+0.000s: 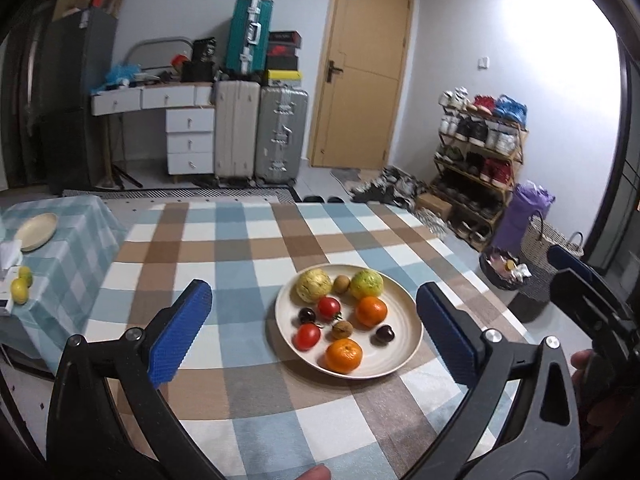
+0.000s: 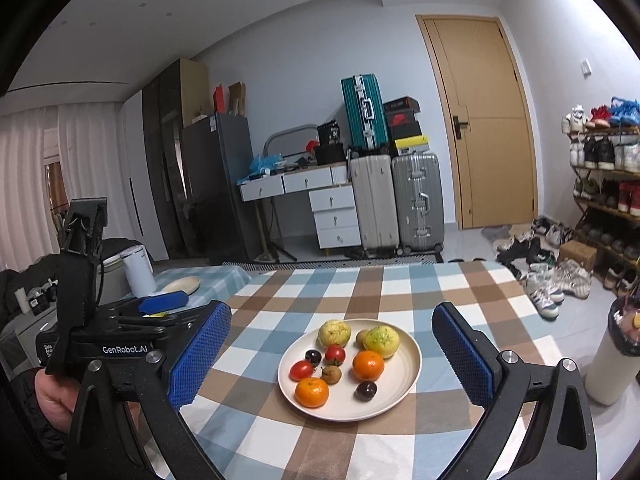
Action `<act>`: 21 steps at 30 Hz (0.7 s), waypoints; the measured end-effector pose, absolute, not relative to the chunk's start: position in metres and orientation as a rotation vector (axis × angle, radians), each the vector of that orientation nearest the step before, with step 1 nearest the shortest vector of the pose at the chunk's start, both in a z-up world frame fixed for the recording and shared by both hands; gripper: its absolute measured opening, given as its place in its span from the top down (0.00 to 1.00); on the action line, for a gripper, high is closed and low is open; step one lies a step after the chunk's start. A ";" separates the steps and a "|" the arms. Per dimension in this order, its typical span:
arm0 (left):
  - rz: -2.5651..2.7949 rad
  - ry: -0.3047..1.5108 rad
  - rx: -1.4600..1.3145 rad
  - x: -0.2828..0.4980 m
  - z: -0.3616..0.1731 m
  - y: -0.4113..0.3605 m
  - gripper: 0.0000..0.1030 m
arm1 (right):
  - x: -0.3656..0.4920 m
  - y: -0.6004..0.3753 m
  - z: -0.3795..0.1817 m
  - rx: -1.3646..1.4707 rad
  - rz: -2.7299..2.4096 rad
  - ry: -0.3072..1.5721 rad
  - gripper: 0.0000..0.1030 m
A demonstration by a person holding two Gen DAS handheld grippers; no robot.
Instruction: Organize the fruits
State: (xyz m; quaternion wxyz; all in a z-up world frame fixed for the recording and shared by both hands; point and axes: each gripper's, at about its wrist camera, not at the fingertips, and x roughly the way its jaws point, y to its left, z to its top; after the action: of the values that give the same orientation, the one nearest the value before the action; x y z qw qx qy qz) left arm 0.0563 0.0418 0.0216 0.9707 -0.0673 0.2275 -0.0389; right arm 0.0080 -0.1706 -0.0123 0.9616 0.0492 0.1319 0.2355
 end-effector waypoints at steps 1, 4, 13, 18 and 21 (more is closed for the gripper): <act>-0.068 0.445 -0.138 0.053 0.024 0.043 0.01 | 0.005 -0.171 -0.011 0.098 0.474 0.257 0.00; -0.037 0.393 -0.145 0.039 0.027 0.047 0.01 | -0.002 -0.171 -0.009 0.093 0.468 0.233 0.00; 0.042 0.293 -0.101 0.010 0.022 0.051 0.01 | -0.021 -0.175 -0.013 0.062 0.434 0.141 0.00; 0.072 0.273 -0.100 0.001 0.013 0.059 0.01 | -0.025 -0.179 -0.020 0.055 0.417 0.124 0.00; 0.086 0.264 -0.102 -0.001 0.004 0.063 0.01 | -0.024 -0.179 -0.028 0.042 0.408 0.134 0.00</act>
State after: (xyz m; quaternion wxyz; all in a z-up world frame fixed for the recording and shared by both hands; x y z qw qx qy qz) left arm -0.0006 0.0625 0.0044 0.9891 -0.0509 0.1314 0.0426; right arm -0.0237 -0.1795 -0.0278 0.9768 0.0206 0.0665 0.2024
